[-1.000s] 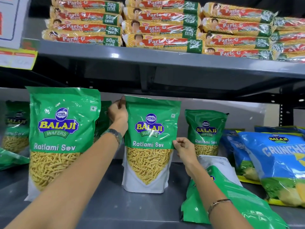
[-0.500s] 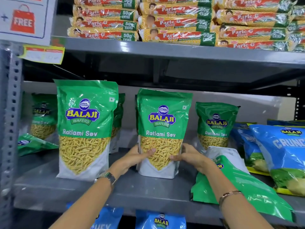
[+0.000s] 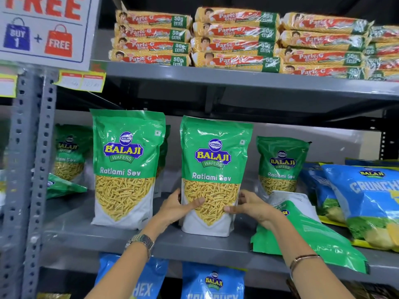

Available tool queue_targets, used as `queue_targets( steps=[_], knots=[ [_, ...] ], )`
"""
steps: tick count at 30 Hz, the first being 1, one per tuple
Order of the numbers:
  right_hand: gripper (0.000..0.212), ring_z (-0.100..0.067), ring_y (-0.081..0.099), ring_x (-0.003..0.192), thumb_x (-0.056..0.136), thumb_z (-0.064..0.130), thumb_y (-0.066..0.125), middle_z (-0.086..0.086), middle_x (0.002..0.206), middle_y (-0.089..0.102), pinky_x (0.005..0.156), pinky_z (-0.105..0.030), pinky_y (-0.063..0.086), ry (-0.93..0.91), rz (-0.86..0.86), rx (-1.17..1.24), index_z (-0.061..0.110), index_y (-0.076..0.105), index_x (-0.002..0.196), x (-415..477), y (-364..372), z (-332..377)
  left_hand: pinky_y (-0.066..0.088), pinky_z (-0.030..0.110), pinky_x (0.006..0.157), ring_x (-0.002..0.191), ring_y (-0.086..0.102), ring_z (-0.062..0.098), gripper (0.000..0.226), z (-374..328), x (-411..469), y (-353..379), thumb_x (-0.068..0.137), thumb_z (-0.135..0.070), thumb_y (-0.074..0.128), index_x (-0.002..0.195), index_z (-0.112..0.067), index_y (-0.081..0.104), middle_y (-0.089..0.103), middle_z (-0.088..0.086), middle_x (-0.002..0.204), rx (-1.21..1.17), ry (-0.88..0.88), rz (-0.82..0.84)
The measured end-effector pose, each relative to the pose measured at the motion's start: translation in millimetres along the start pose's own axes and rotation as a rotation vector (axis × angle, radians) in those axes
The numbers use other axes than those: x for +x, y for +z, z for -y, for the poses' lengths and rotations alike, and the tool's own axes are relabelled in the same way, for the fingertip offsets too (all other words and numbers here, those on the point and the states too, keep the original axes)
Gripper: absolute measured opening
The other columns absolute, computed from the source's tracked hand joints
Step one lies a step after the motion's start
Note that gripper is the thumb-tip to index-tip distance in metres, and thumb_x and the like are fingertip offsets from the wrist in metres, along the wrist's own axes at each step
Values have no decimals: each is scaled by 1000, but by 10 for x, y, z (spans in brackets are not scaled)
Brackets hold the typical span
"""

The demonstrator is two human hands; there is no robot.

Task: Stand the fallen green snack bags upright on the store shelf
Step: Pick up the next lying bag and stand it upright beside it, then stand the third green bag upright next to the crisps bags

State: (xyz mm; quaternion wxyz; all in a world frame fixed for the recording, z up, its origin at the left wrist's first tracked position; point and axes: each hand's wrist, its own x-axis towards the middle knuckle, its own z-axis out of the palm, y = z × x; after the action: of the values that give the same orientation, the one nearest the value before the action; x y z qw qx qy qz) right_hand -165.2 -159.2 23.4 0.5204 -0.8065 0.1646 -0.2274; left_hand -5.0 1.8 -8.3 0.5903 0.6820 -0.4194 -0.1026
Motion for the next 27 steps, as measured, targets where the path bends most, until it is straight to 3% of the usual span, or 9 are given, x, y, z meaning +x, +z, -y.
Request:
queue_targets(
  steps=[6, 10, 12, 13, 15, 17, 20, 23, 27],
  knots=[
    [58, -25, 58, 115, 67, 6, 80, -11, 121, 65, 102, -32, 42, -3, -18, -17, 6, 54, 118, -123, 17, 8, 40, 36, 101, 106, 53, 13, 70, -34, -120, -13, 33, -78, 68, 92, -45, 49, 59, -13, 107, 6, 23, 14],
    [49, -23, 58, 114, 68, 8, 80, -11, 124, 64, 93, -26, 45, -14, -19, -28, 12, 54, 110, -165, 37, 3, 40, 33, 98, 110, 53, 15, 82, -60, -170, 12, 38, -77, 66, 108, -40, 46, 59, -9, 115, 11, 26, -6],
    [56, -25, 55, 118, 70, 11, 79, -14, 131, 58, 101, -32, 43, -22, -36, -70, 11, 47, 116, -198, 61, 6, 39, 30, 97, 118, 50, 16, 85, -68, -227, 43, 42, -77, 62, 115, -38, 43, 57, -10, 119, 15, 41, -20],
    [65, -26, 52, 122, 72, 14, 78, -14, 137, 52, 105, -34, 41, -41, -70, -97, 8, 40, 124, -222, 73, 12, 37, 32, 101, 125, 45, 18, 98, -56, -241, 61, 41, -81, 58, 126, -35, 37, 52, -9, 128, 21, 57, -32],
    [80, -25, 44, 130, 77, 21, 74, -12, 147, 38, 104, -31, 38, -115, -210, -88, 6, 26, 139, -304, 49, 29, 27, 39, 110, 138, 27, 20, 131, -35, -285, 113, 36, -92, 46, 144, -31, 3, 25, -7, 151, 62, 94, -88],
    [79, -21, 43, 129, 80, 25, 70, -10, 148, 35, 96, -28, 38, -213, -346, -51, 11, 25, 143, -454, -64, 43, 25, 36, 109, 136, 18, 10, 131, -14, -360, 177, 40, -94, 40, 143, -32, -13, 8, -16, 150, 162, 261, -246],
    [59, -14, 47, 122, 79, 26, 71, -2, 137, 48, 97, -27, 38, -365, -461, -200, 21, 43, 131, -753, -384, -45, 19, 19, 108, 131, 19, -7, 107, -30, -509, 339, 59, -80, 50, 145, -33, 8, 16, -26, 145, 332, 607, -328],
    [40, -17, 53, 118, 81, 22, 69, 2, 122, 57, 99, -32, 40, -438, -572, -250, 25, 52, 117, -1059, -695, -117, 20, 19, 110, 131, 22, -13, 81, -157, -615, 673, 66, -67, 61, 136, -41, 30, 27, -31, 141, 419, 808, -45],
    [37, -10, 59, 108, 66, 25, 79, 8, 107, 65, 94, -25, 42, -396, -529, -296, 27, 62, 99, -1418, -896, -192, 13, 5, 104, 125, 21, -20, 76, -323, -664, 1123, 65, -63, 64, 134, -42, 37, 31, -32, 137, 512, 867, 175]
  ],
)
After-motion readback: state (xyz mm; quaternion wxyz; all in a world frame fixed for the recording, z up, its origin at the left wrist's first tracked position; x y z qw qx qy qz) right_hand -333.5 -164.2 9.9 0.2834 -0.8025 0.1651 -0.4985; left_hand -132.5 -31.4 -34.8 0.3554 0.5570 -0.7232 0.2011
